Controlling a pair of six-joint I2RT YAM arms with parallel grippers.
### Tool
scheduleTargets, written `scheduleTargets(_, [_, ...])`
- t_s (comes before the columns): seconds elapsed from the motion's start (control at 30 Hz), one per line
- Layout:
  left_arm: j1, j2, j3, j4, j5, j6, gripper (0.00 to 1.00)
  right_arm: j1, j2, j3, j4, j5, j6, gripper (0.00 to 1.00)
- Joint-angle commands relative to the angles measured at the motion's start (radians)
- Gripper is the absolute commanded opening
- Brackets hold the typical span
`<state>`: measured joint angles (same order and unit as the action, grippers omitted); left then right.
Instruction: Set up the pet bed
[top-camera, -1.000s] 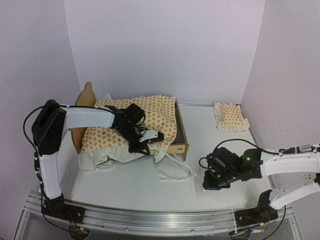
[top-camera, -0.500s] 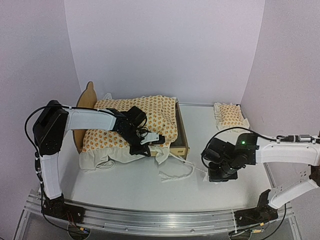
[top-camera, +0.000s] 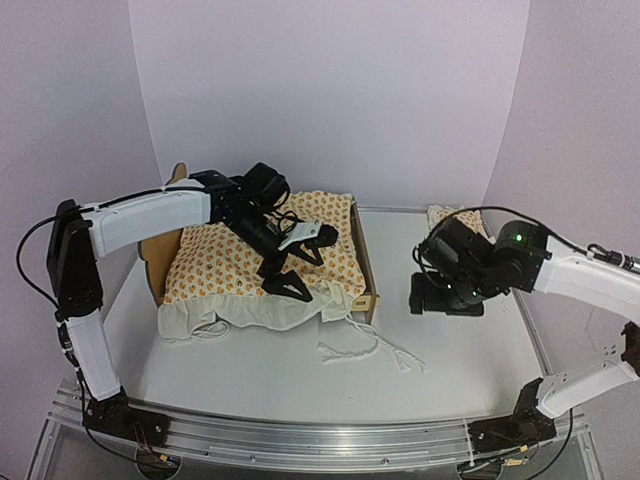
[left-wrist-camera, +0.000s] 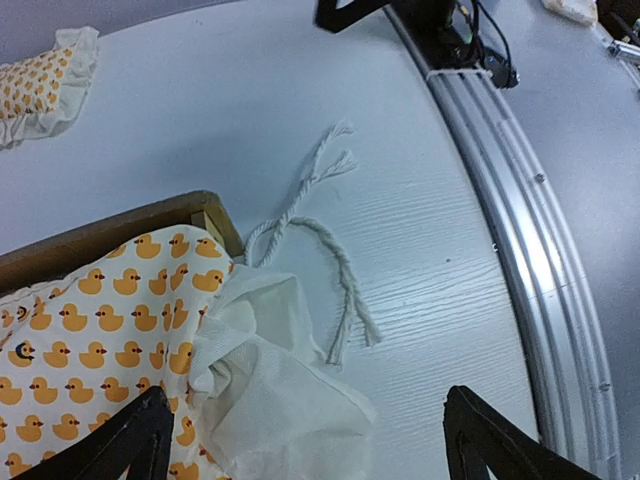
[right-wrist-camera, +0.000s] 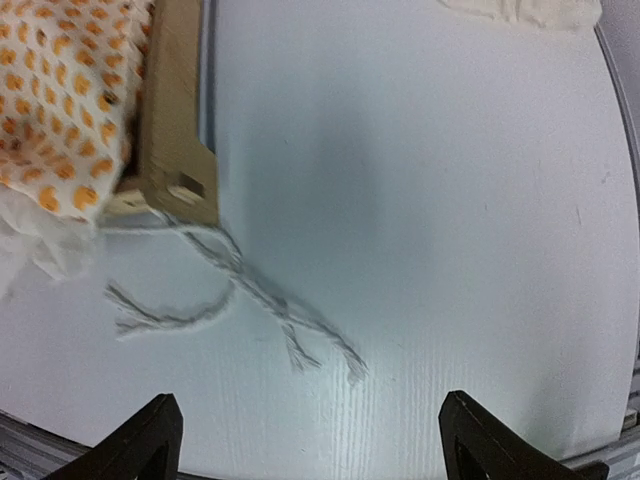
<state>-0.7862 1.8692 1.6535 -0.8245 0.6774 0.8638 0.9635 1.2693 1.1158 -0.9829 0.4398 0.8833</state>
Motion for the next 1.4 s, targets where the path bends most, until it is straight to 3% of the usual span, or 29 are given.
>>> scheduleTargets(0.0, [0.004, -0.159, 0.018, -0.148, 0.120, 0.016, 0.95, -0.014, 0.191, 0.282, 0.052, 0.039, -0.180, 0.90])
scheduleTargets(0.1, [0.050, -0.212, -0.011, -0.149, 0.100, -0.055, 0.96, -0.039, 0.393, 0.470, 0.095, -0.046, -0.266, 0.90])
scheduleTargets(0.23, [0.141, -0.248, -0.030, -0.103, -0.185, -0.184, 0.92, -0.084, 0.569, 0.630, 0.132, -0.099, -0.352, 0.89])
scheduleTargets(0.37, [0.192, -0.336, -0.145, -0.103, -0.428, -0.167, 0.89, -0.095, 0.699, 0.709, 0.164, -0.208, -0.420, 0.85])
scheduleTargets(0.53, [0.263, -0.388, -0.264, -0.116, -0.511, -0.191, 0.93, -0.099, 0.784, 0.734, 0.170, -0.299, -0.419, 0.75])
scheduleTargets(0.57, [0.276, -0.380, -0.271, -0.121, -0.524, -0.199, 0.93, -0.100, 0.796, 0.733, 0.170, -0.311, -0.416, 0.70])
scheduleTargets(0.6, [0.286, -0.372, -0.275, -0.132, -0.535, -0.202, 0.93, -0.102, 0.805, 0.728, 0.170, -0.318, -0.411, 0.59])
scheduleTargets(0.7, [0.289, -0.363, -0.290, -0.151, -0.573, -0.160, 0.92, -0.128, 0.808, 0.702, 0.170, -0.308, -0.385, 0.18])
scheduleTargets(0.77, [0.289, -0.370, -0.299, -0.170, -0.584, -0.109, 0.91, -0.157, 0.780, 0.680, 0.170, -0.283, -0.376, 0.03])
scheduleTargets(0.8, [0.289, -0.374, -0.303, -0.181, -0.584, -0.080, 0.91, -0.174, 0.769, 0.673, 0.169, -0.272, -0.374, 0.00])
scheduleTargets(1.13, [0.288, -0.371, -0.366, -0.186, -0.627, 0.026, 0.90, -0.274, 0.750, 0.707, 0.170, -0.244, -0.418, 0.00])
scheduleTargets(1.23, [0.287, -0.382, -0.392, -0.182, -0.607, 0.035, 0.89, -0.278, 0.766, 0.736, 0.174, -0.316, -0.459, 0.13])
scheduleTargets(1.3, [0.287, -0.392, -0.445, -0.155, -0.614, 0.050, 0.84, -0.278, 0.773, 0.751, 0.174, -0.356, -0.456, 0.20])
scheduleTargets(1.37, [0.288, -0.402, -0.486, -0.117, -0.642, 0.067, 0.67, -0.278, 0.769, 0.751, 0.174, -0.358, -0.447, 0.28])
